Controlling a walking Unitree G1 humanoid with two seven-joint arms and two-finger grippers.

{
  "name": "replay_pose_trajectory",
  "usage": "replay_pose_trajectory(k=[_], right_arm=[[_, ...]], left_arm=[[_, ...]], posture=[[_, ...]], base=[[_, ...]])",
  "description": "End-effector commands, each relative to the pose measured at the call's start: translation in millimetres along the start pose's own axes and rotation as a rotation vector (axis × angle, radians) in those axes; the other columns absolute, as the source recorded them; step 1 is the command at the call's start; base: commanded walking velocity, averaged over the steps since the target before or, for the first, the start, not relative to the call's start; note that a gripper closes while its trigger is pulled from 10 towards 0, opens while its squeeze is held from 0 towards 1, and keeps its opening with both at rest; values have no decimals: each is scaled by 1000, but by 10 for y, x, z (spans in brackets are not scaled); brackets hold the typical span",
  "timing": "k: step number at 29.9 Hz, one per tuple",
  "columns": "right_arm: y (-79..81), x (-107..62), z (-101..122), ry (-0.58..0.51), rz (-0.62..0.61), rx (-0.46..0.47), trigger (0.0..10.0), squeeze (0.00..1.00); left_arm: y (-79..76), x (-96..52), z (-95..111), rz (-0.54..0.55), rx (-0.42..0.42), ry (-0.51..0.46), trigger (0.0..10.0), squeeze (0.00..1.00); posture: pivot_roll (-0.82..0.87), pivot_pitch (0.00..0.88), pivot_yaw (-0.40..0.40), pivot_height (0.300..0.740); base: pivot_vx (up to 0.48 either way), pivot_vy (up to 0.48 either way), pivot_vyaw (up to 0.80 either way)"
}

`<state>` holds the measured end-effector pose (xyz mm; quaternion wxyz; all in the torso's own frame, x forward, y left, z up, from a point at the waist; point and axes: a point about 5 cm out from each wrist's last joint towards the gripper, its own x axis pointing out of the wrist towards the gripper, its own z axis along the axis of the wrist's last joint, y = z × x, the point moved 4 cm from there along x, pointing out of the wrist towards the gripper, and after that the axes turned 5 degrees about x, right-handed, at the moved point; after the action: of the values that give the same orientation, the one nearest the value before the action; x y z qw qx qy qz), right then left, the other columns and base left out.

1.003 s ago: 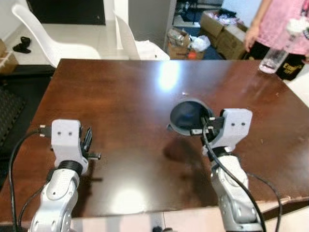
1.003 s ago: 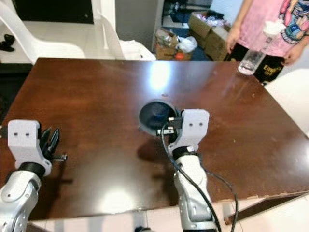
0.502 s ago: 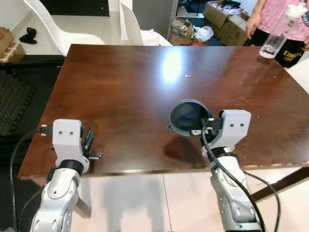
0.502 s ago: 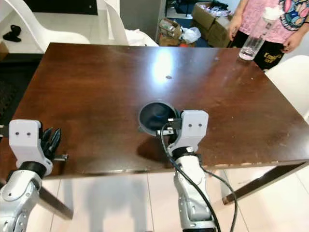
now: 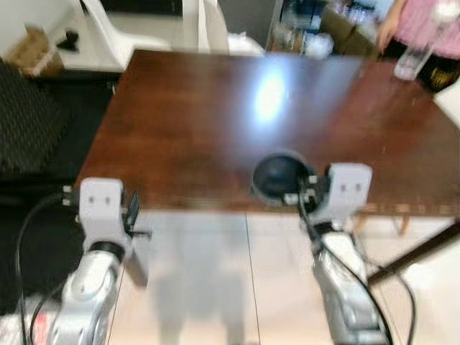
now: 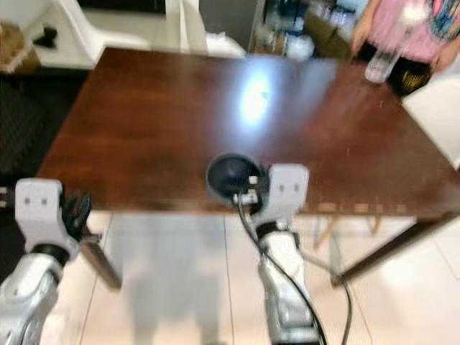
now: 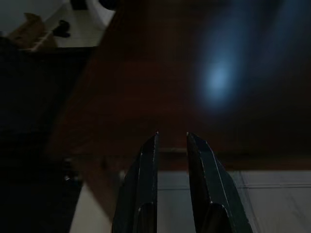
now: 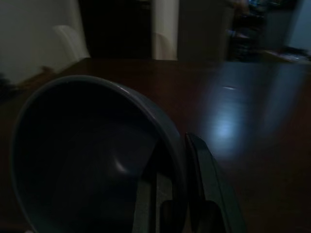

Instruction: Setting the table

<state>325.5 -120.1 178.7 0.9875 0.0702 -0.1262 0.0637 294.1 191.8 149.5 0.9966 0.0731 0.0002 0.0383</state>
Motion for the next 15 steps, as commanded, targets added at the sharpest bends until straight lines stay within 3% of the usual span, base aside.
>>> replay_pose_trajectory(k=[1,5,15], right_arm=[[-58,-26,-42,14,-18,-7,10000,0],[-81,-40,-96,37,-27,-3,10000,0],[-161,-129,-314,114,-16,-54,10000,0]], left_arm=[[-25,-17,-63,-11,-1,25,10000,0],[-46,-27,-101,-24,-3,39,10000,0],[15,-48,-360,-23,-2,119,10000,0]], posture=[[-36,59,16,740],[-36,59,16,740],[-37,60,14,740]], base=[[0,0,0],[0,0,-630],[0,0,0]])
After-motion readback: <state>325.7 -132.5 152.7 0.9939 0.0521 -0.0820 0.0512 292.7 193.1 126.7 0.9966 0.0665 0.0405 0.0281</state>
